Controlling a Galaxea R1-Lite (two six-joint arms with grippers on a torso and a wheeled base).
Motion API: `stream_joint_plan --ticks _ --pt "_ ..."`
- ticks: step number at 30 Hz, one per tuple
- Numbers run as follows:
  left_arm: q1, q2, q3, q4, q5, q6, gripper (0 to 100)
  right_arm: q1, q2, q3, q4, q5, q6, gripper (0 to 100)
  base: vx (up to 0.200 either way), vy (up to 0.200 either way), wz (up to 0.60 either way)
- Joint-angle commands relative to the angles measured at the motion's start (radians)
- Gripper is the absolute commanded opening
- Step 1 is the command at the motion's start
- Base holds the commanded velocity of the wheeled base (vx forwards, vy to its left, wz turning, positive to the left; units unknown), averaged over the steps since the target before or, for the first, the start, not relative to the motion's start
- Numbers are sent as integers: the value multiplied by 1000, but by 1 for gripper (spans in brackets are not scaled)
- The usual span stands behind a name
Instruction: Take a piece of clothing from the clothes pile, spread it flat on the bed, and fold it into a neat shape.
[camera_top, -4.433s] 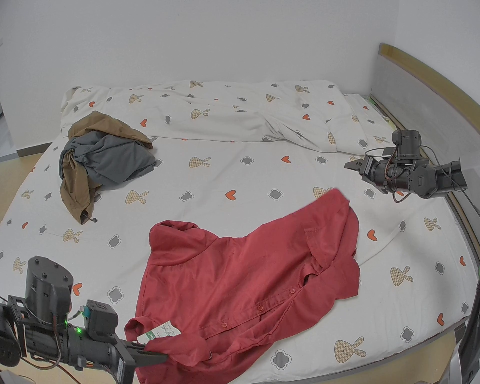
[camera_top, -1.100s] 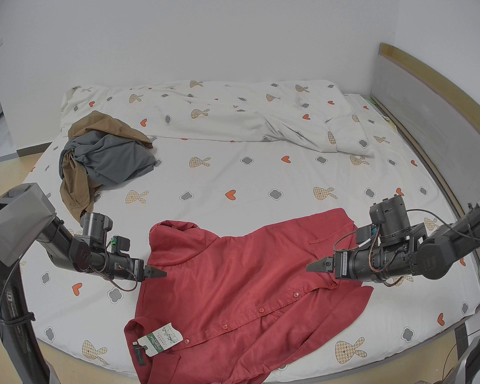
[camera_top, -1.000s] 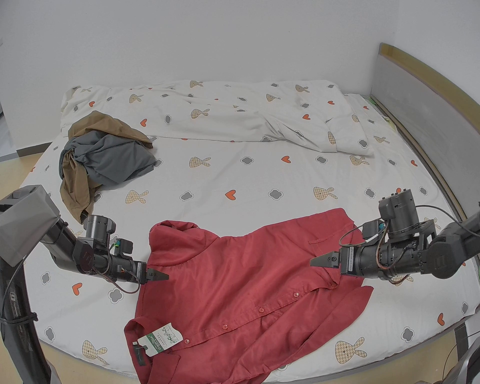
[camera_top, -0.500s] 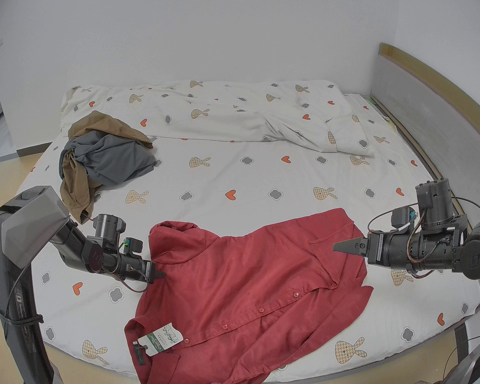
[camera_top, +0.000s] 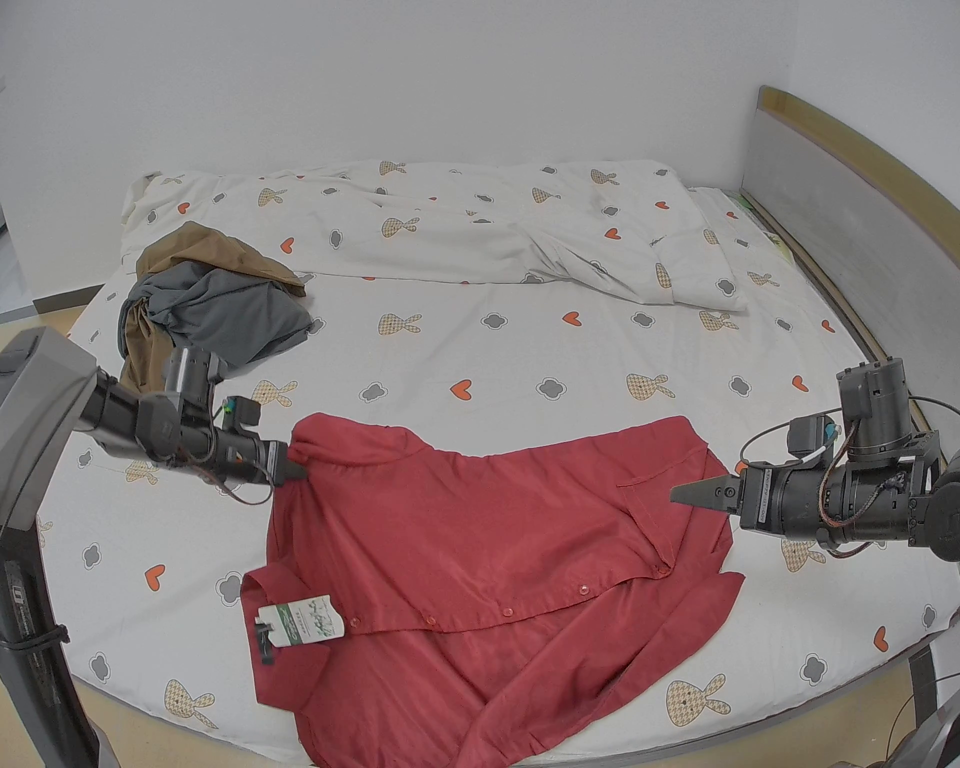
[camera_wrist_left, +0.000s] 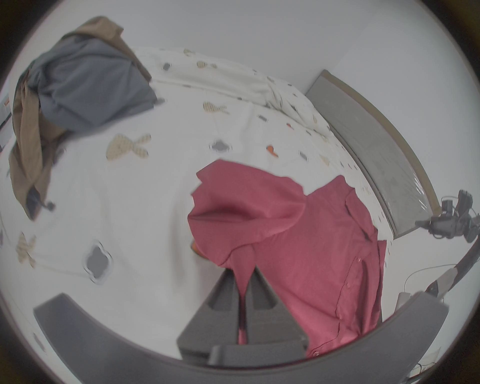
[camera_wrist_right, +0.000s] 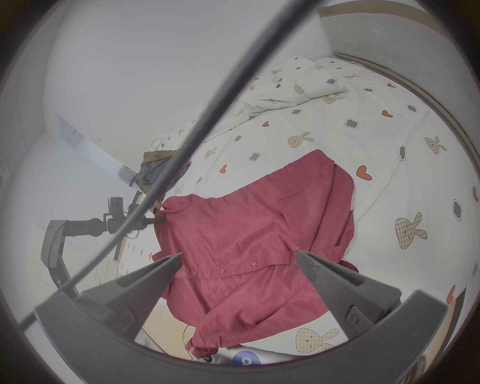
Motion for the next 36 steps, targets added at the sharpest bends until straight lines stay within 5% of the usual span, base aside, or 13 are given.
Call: stream_joint_plan --ticks 1,7,14,25,36 --pt "29 21 -351 262 9 3 0 0 11 -4 -1 -1 1 100 0 0 0" --pt "49 173 -654 440 43 3 0 -11 14 -5 -1 -2 1 100 0 0 0" --pt "52 363 -655 665 70 2 0 -20 12 -5 -1 -2 3 100 0 0 0" --pt "52 652 -655 1199 67 5 0 -23 14 -4 -1 1 43 100 0 0 0" --pt "30 521 -655 1291 72 3 0 -23 15 -1 -2 2 43 100 0 0 0"
